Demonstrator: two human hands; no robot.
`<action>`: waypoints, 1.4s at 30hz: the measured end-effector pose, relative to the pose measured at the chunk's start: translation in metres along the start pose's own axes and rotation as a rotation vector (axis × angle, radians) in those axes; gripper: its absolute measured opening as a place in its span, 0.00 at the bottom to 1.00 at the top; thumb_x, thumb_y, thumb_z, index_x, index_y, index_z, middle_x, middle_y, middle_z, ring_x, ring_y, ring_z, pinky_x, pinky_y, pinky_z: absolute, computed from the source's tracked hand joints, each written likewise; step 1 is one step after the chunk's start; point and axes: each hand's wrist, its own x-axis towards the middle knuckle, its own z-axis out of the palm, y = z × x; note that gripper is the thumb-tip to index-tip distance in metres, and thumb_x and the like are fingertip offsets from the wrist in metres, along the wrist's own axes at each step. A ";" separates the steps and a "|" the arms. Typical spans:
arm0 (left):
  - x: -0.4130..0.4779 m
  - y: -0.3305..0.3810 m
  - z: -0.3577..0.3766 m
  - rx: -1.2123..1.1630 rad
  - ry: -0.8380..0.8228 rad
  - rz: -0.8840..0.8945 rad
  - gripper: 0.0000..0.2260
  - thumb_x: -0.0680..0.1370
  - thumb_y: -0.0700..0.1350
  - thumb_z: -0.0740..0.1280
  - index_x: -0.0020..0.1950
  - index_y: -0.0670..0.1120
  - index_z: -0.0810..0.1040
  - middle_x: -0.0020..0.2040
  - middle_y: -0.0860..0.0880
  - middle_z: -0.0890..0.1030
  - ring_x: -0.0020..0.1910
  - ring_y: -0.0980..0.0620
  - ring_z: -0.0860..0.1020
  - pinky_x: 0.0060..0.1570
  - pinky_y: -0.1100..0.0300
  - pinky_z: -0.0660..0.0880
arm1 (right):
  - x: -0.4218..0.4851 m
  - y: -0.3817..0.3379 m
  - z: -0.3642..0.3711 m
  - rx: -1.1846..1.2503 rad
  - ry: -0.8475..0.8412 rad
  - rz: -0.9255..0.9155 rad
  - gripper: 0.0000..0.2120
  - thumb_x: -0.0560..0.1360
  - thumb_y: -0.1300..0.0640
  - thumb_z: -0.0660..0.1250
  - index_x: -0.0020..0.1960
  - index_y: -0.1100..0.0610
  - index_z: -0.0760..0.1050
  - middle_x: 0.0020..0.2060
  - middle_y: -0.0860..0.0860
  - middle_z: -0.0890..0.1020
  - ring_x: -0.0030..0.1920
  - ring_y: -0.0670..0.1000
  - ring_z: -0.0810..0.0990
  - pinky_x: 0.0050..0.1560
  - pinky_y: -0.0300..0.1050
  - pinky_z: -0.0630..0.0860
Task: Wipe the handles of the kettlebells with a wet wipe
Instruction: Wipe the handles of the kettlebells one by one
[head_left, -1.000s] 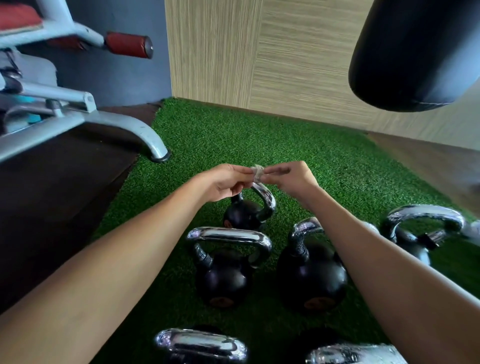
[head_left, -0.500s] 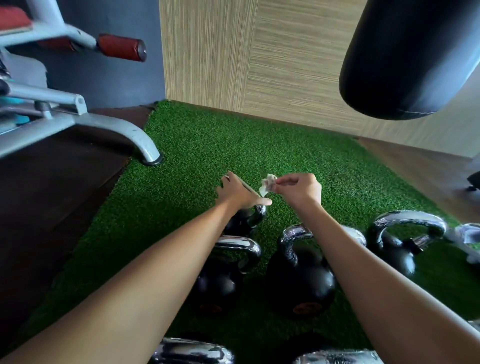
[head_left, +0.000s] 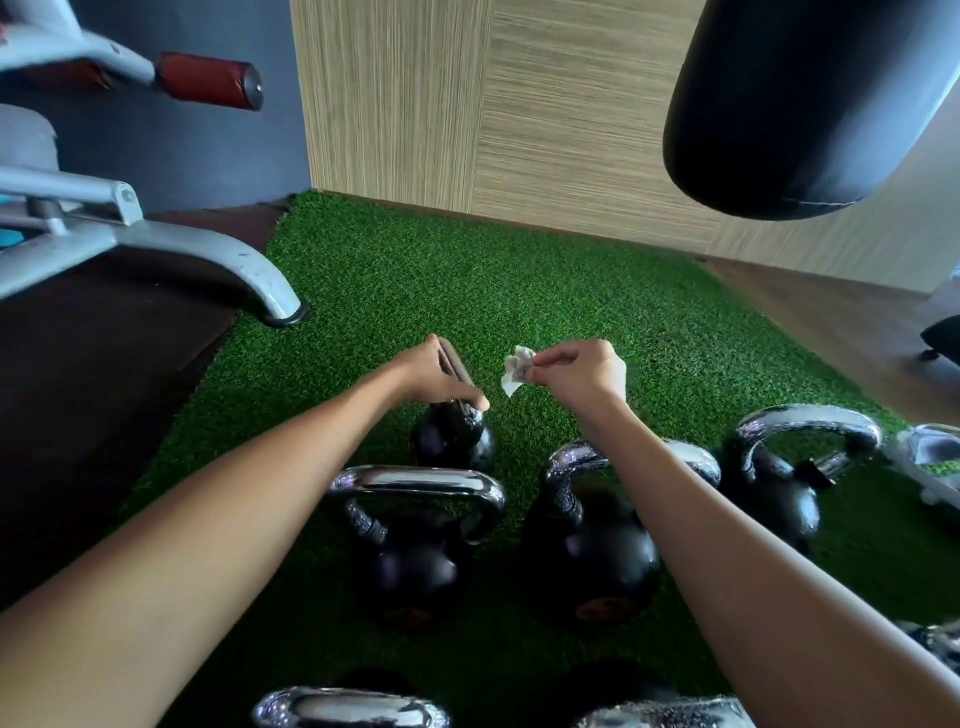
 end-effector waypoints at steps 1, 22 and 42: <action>-0.001 -0.005 -0.004 0.059 -0.020 0.011 0.56 0.60 0.66 0.81 0.80 0.45 0.59 0.70 0.45 0.74 0.65 0.46 0.75 0.63 0.51 0.75 | 0.001 -0.001 0.002 -0.030 -0.010 -0.002 0.08 0.67 0.59 0.81 0.45 0.54 0.86 0.39 0.46 0.85 0.40 0.46 0.84 0.39 0.40 0.82; -0.012 -0.041 -0.040 0.382 -0.025 0.155 0.65 0.58 0.74 0.76 0.84 0.52 0.46 0.83 0.53 0.48 0.82 0.46 0.54 0.75 0.38 0.59 | 0.015 -0.008 0.075 0.184 0.019 0.255 0.08 0.70 0.59 0.79 0.37 0.54 0.80 0.39 0.51 0.84 0.39 0.49 0.85 0.40 0.48 0.85; -0.040 -0.065 -0.044 0.294 -0.024 0.130 0.68 0.54 0.71 0.80 0.83 0.58 0.44 0.83 0.49 0.55 0.76 0.47 0.66 0.72 0.44 0.66 | 0.047 0.030 0.133 0.129 -0.295 0.402 0.27 0.56 0.50 0.77 0.52 0.60 0.83 0.50 0.54 0.85 0.46 0.49 0.82 0.35 0.44 0.77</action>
